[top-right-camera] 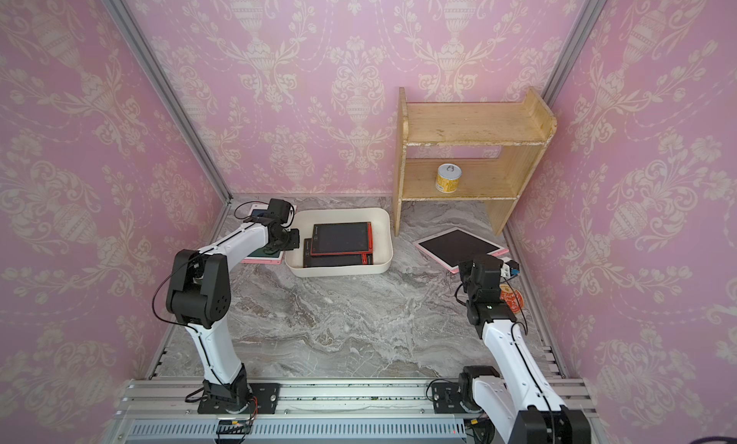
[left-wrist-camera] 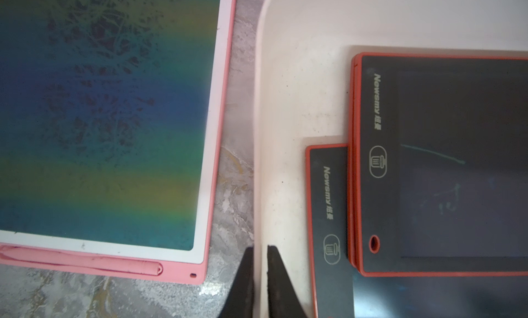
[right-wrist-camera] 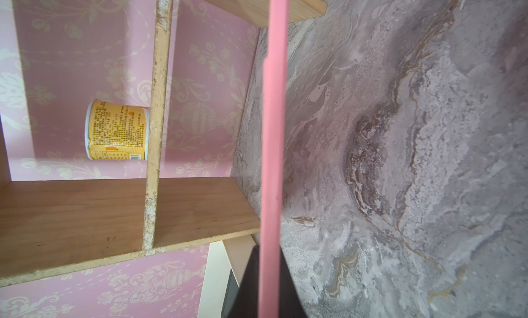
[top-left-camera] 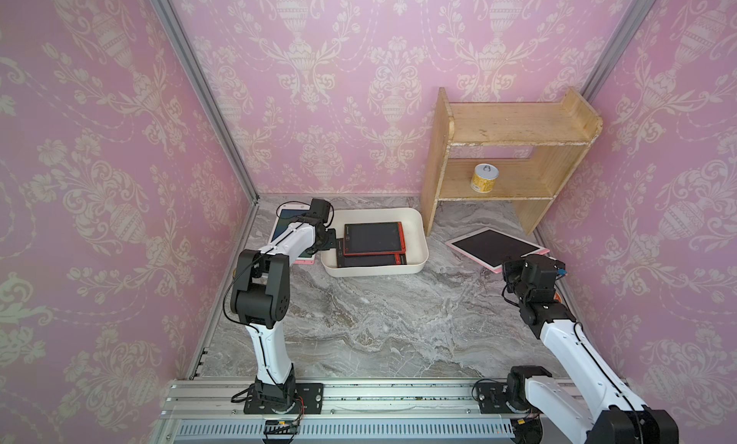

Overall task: Take out the writing tablet from the storage box
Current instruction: Place the writing tablet at the center of the board.

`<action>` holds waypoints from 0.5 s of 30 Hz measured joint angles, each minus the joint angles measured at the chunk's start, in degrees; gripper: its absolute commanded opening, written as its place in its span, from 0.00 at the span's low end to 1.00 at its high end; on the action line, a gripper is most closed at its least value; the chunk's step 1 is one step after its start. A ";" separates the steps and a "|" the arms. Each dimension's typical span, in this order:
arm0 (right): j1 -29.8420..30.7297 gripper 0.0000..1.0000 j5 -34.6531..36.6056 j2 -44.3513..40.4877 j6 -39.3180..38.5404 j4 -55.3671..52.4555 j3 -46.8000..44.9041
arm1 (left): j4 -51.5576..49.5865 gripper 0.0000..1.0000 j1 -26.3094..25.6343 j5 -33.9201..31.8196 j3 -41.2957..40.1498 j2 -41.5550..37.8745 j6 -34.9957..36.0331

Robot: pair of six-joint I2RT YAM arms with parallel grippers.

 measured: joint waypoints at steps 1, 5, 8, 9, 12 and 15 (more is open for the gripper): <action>0.00 0.00 0.13 0.15 0.00 0.13 -0.20 | 0.00 0.07 0.00 0.02 0.00 0.00 0.00; 0.00 0.00 0.74 0.68 0.02 0.81 -0.55 | 0.02 0.03 0.02 0.20 0.00 0.00 0.02; 0.00 0.00 0.72 1.40 0.04 1.84 -0.55 | 0.02 0.02 0.02 0.26 0.00 0.00 0.02; 0.00 0.00 0.72 1.66 0.04 2.08 -0.57 | 0.02 0.02 0.02 0.24 0.00 0.00 0.02; 0.00 0.00 0.72 2.47 0.33 2.69 -0.98 | 0.02 0.02 0.02 0.24 0.00 0.00 0.02; 0.00 0.00 0.72 3.39 1.20 2.80 -1.14 | 0.02 0.02 0.02 0.24 0.00 0.00 0.02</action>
